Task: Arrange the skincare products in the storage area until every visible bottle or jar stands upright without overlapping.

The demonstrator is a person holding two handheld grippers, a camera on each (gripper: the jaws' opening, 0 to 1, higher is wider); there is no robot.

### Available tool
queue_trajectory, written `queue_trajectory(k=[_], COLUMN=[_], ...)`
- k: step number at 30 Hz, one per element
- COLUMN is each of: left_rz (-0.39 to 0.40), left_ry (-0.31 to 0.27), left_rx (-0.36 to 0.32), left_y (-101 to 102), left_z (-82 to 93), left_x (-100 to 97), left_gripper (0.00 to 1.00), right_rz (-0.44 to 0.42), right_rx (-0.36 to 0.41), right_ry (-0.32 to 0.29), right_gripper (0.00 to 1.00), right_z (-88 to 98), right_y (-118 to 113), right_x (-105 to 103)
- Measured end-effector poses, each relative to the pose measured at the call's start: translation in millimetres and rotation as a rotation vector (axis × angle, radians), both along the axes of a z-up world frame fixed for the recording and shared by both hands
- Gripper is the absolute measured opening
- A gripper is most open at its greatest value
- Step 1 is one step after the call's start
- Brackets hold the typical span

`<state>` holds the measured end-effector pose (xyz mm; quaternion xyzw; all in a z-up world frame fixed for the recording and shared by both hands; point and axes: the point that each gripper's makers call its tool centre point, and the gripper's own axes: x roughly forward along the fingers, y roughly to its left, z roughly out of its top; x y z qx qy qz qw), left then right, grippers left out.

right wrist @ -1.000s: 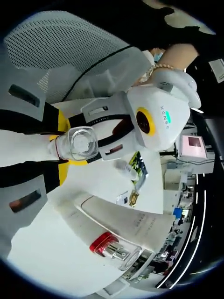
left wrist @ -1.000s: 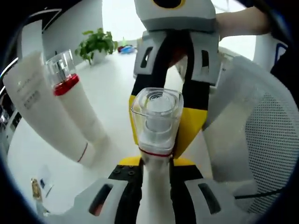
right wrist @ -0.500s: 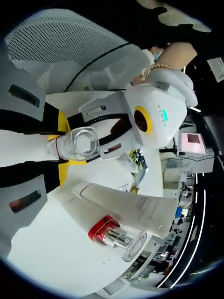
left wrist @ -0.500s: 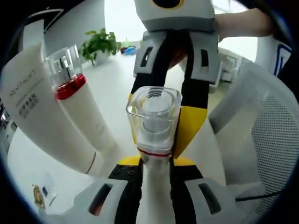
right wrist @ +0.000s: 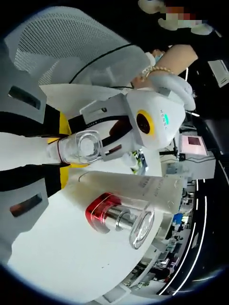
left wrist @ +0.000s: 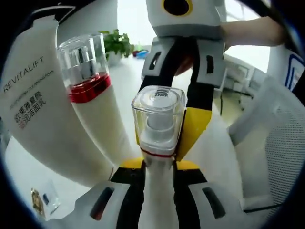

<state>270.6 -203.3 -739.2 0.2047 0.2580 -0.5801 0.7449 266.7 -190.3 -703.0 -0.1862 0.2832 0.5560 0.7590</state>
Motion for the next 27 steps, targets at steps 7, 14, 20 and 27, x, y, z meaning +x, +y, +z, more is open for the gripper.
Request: queue_trajectory(k=[7,14,20,27], left_rz=[0.015,0.017,0.018,0.017], left_ry=[0.001,0.004,0.005,0.009], left_rx=[-0.002,-0.006,-0.006,-0.005], left_y=[-1.3,-4.2,-4.3,-4.5], left_z=[0.2,1.8,1.8,2.4], left_x=[5.4,6.7,8.6,6.8], left_gripper=[0.23,0.23,0.24,0.24], right_rz=[0.0,-0.001,-0.006,-0.012], right_rx=[0.015,0.013,0.015,0.008], right_ry=[-0.002,-0.001,0.004,0.01], right_gripper=[0.2,0.2,0.21,0.24], right_z=[1.2,1.7,2.2,0.3], right_y=[1.2,-0.1,-0.8,-2.2], right_x=[6.6,8.6,9.1,9.8])
